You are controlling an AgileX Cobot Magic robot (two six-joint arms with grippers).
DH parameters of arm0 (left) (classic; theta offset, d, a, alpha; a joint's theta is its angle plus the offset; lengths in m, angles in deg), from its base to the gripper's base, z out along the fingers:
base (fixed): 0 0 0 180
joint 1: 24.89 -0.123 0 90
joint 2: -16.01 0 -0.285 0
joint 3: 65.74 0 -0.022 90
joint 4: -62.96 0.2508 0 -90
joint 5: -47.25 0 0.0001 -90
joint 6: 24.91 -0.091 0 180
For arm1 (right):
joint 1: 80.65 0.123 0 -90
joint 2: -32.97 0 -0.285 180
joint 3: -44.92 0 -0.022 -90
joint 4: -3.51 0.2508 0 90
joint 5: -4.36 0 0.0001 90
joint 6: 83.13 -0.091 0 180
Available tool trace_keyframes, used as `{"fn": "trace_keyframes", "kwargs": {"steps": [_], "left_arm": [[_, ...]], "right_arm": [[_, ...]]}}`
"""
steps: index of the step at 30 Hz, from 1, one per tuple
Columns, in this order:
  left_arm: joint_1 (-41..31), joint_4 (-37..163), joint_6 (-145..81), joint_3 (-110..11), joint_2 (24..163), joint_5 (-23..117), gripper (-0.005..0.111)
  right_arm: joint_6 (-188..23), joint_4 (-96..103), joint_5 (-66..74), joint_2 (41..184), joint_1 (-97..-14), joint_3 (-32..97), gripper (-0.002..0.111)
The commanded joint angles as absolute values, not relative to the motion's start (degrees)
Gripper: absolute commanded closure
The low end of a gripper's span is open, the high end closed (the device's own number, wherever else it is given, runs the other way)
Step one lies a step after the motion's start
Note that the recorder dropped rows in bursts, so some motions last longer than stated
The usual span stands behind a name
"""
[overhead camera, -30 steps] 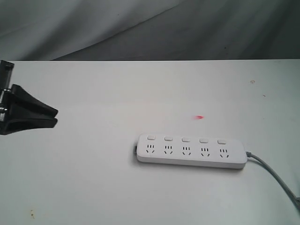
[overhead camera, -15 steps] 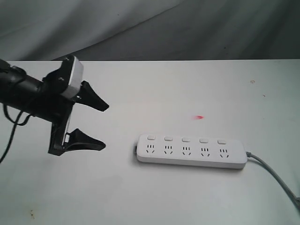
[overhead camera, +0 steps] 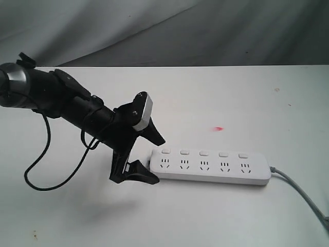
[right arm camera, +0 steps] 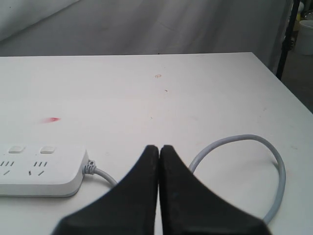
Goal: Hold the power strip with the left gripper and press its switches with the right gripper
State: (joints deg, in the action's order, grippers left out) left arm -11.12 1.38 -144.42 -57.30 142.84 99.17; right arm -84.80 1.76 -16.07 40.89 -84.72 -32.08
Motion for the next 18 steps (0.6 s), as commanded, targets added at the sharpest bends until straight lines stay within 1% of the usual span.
{"fn": "trace_keyframes", "kwargs": {"steps": [1, 7, 18], "left_arm": [[-10.59, -2.03, -144.87, -60.63, 145.12, 97.74, 0.020], [-10.70, -3.35, -144.87, -63.49, 147.31, 100.37, 0.020], [-10.60, -2.69, -144.87, -63.49, 150.81, 97.82, 0.020]], "right_arm": [[-84.96, 1.96, -15.20, 40.76, -85.16, -32.30, 0.108], [-84.96, 1.96, -15.20, 40.76, -85.16, -32.30, 0.108], [-84.96, 1.96, -15.20, 40.76, -85.16, -32.30, 0.108]]}}
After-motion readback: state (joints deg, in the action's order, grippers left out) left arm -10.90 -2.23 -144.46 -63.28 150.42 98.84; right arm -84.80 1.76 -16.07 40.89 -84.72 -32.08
